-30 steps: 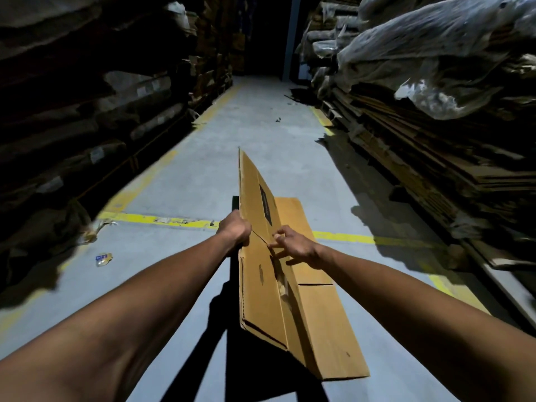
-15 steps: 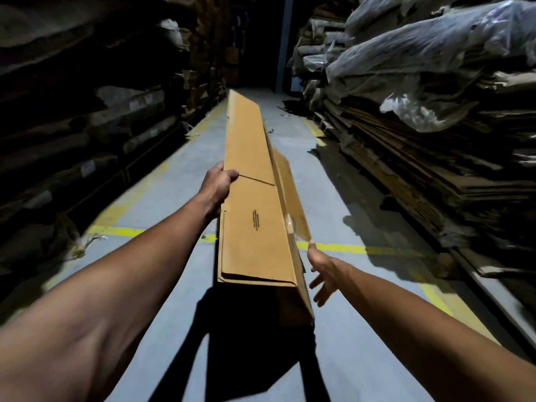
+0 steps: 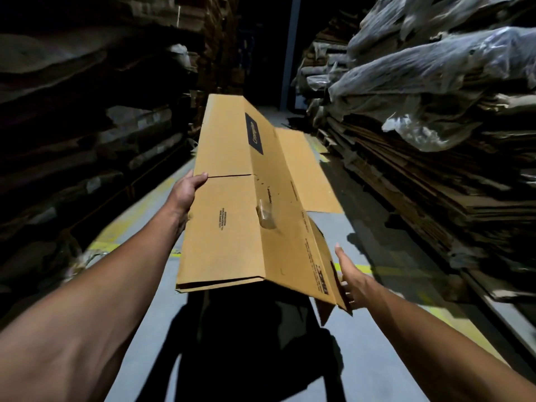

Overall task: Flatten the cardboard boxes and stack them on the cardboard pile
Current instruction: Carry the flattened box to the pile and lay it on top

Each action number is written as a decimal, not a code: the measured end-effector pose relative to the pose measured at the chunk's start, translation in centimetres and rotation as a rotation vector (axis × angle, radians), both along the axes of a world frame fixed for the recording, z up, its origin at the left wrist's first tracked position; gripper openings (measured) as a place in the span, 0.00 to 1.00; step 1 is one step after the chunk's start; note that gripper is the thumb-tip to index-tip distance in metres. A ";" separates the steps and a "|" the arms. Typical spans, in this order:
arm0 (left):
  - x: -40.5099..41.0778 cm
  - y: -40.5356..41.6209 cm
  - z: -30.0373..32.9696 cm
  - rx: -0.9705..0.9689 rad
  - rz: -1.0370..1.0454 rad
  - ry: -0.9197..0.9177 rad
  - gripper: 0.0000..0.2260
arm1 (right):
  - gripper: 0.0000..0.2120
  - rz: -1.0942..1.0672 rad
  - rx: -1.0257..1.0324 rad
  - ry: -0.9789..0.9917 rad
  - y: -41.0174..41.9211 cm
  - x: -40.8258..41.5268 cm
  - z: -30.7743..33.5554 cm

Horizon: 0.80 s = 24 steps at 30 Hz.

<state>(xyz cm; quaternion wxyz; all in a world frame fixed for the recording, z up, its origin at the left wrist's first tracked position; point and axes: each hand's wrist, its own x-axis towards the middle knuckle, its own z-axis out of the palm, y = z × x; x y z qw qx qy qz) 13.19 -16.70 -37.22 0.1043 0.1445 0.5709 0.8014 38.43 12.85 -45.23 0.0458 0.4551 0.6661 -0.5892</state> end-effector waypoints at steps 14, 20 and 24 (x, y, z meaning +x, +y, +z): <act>-1.6 0.8 -0.8 0.109 0.019 -0.057 0.26 | 0.37 0.119 -0.555 0.305 -1.6 -3.3 -6.5; -1.7 -0.3 -0.5 0.020 -0.008 -0.066 0.07 | 0.25 -0.002 -0.222 0.297 -1.2 -2.8 -3.7; -2.5 -3.0 -1.1 -0.177 0.038 -0.092 0.12 | 0.38 -0.030 0.094 0.213 1.1 -1.5 -2.7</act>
